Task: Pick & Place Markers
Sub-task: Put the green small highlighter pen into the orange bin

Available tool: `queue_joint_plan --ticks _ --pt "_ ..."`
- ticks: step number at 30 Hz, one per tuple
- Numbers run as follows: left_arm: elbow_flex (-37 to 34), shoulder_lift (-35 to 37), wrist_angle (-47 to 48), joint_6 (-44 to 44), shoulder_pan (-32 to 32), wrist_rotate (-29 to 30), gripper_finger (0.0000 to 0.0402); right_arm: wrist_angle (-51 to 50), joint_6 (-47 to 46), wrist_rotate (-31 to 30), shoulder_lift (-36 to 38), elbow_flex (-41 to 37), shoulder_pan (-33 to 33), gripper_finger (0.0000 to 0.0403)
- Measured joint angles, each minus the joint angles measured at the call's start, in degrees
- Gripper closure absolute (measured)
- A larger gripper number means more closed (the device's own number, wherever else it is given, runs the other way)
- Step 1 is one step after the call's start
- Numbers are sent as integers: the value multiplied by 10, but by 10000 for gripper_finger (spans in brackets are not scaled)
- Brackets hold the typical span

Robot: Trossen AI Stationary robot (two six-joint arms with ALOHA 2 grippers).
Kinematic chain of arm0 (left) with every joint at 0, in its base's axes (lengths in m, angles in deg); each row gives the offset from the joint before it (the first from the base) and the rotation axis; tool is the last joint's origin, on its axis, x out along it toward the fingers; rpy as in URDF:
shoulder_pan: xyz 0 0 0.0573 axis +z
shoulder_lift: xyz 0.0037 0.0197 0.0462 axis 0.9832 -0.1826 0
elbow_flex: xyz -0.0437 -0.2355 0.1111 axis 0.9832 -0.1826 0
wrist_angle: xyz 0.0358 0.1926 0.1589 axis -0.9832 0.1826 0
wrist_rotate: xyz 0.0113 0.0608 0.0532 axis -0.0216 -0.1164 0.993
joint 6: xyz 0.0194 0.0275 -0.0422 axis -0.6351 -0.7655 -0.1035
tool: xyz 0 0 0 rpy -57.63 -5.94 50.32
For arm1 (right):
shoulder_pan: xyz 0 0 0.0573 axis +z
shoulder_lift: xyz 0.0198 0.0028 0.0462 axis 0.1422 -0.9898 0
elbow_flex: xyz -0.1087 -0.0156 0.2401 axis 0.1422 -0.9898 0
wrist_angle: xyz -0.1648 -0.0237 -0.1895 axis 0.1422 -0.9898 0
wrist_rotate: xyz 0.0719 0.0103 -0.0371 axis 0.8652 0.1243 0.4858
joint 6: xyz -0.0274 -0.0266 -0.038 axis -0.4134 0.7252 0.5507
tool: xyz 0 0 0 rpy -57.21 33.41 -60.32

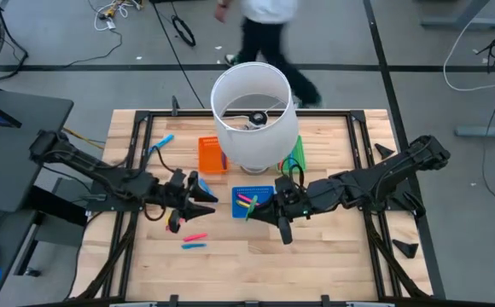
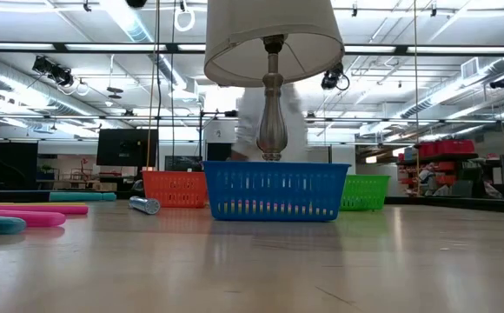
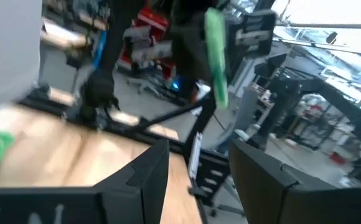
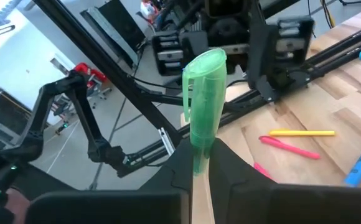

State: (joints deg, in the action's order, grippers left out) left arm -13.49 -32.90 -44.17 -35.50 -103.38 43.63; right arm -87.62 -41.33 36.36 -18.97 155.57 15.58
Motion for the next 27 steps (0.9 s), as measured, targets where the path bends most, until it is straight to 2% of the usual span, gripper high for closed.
queue_joint_plan --ticks 4,9,19,27 --pt "56 -24 63 -45 -20 30 228 -5 -1 0 0 4 -5 383" --pt "132 -77 155 -51 -34 62 228 -1 -1 0 0 4 -6 383" --pt "239 -182 150 -36 -33 68 228 -7 0 0 0 4 -5 383" --pt "286 -233 150 -32 -31 76 228 -15 0 4 0 4 1 383"
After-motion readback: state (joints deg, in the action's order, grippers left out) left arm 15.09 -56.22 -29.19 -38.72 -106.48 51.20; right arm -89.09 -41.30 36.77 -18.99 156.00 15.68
